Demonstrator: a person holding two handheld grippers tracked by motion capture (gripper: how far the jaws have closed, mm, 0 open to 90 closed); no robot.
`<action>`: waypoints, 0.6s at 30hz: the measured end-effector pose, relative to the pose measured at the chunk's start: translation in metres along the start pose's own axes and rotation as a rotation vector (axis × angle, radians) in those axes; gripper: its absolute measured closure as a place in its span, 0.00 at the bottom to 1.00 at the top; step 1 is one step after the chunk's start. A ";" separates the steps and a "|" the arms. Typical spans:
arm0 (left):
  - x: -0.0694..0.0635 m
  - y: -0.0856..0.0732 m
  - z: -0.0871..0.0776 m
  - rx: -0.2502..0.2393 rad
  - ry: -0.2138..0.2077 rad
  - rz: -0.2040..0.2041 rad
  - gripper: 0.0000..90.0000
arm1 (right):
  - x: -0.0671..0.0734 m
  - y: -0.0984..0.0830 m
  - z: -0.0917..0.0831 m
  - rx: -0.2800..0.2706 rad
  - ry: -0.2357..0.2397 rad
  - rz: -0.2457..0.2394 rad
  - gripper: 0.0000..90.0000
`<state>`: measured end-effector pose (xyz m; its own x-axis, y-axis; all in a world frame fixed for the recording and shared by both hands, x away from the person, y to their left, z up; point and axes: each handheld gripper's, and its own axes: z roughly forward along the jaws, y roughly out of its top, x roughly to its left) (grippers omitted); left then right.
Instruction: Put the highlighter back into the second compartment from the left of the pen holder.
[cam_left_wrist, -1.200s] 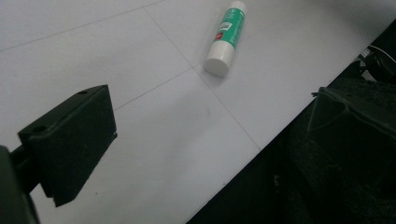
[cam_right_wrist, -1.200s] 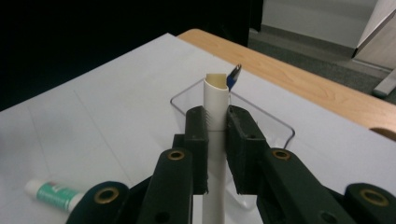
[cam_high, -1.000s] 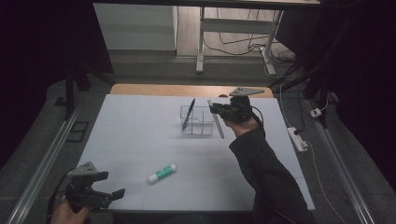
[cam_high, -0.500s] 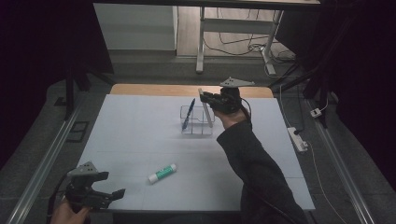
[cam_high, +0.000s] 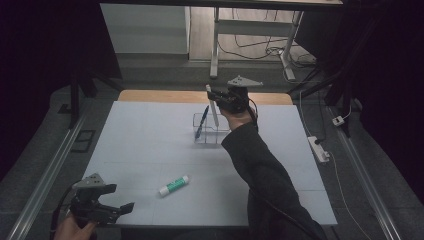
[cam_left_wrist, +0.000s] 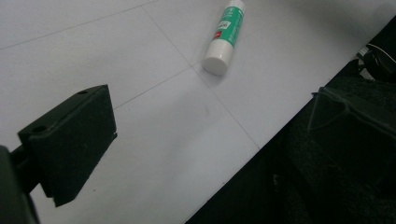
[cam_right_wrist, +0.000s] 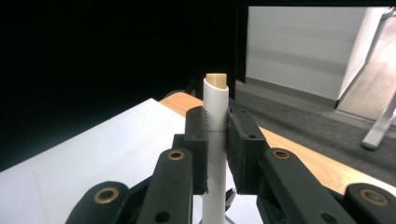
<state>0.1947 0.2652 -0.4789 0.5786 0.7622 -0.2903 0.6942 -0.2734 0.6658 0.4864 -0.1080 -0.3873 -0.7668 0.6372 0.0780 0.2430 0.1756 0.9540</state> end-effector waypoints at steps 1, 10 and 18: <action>0.000 0.000 0.000 -0.001 0.000 0.001 0.01 | 0.000 -0.001 0.001 -0.003 -0.005 -0.006 0.88; -0.001 0.000 -0.001 -0.002 -0.002 0.005 0.01 | 0.003 -0.017 0.016 -0.009 -0.034 -0.016 0.88; -0.001 -0.001 -0.001 -0.003 -0.003 0.005 0.01 | 0.004 -0.031 0.021 0.020 -0.047 -0.015 0.87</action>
<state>0.1936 0.2654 -0.4786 0.5833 0.7591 -0.2889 0.6898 -0.2753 0.6696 0.4882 -0.0954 -0.4226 -0.7415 0.6691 0.0496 0.2442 0.2002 0.9488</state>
